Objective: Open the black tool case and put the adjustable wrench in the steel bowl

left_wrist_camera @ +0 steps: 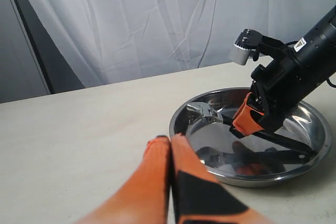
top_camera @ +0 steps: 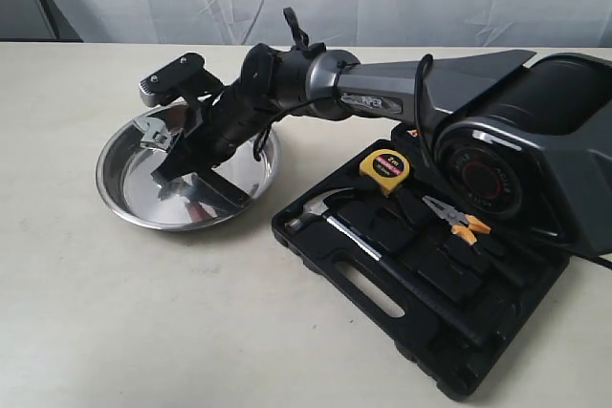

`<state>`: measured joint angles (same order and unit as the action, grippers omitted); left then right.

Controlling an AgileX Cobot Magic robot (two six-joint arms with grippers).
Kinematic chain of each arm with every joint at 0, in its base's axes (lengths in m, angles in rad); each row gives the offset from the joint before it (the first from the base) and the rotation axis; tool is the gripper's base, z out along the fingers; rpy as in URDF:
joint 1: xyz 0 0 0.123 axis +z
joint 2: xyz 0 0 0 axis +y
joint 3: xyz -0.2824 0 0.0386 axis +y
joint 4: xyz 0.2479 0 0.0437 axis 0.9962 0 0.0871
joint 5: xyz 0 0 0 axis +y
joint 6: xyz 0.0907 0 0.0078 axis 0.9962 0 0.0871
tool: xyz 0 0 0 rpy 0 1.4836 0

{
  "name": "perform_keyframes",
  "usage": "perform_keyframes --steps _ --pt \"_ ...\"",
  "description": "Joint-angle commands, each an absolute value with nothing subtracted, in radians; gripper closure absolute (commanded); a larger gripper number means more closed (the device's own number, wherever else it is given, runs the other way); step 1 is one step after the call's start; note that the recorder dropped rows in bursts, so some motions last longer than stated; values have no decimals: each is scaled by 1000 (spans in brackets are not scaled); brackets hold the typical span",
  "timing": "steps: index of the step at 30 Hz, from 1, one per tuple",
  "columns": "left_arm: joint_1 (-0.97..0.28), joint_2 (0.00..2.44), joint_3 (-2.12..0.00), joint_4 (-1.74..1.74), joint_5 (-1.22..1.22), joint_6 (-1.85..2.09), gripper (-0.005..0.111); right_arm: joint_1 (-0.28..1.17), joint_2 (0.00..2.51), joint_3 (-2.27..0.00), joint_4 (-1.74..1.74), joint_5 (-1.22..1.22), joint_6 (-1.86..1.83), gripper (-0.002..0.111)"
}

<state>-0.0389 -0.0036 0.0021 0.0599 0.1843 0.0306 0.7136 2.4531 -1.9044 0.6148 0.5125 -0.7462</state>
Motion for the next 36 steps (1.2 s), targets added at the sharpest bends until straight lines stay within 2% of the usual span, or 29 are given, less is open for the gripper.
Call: perform_keyframes --steps 1,3,6,8,10,11,17,19,30,34,36 --pt "-43 0 0 66 180 30 106 711 2444 -1910 552 524 -700 59" --pt "-43 0 0 66 180 30 106 711 2433 -1910 552 541 -695 59" --pt "-43 0 0 66 180 30 106 711 2395 -1910 552 572 -676 70" --pt "-43 0 0 66 180 30 106 711 2363 -1910 551 620 -658 84" --pt "-43 0 0 66 180 30 106 711 2331 -1910 546 689 -658 104" --pt "-43 0 0 66 180 30 106 711 2313 -1910 544 723 -658 108" --pt "-43 0 0 66 180 30 106 717 2205 -1888 539 933 -585 109" --pt "-43 0 0 66 180 30 106 730 2150 -1836 520 919 -585 109" --pt "-43 0 0 66 180 30 106 780 1606 -1211 454 541 -468 109" --pt "-43 0 0 66 180 30 106 780 1403 -1026 454 566 -467 109" --pt "-43 0 0 66 180 30 106 780 1304 -968 454 676 -467 109"
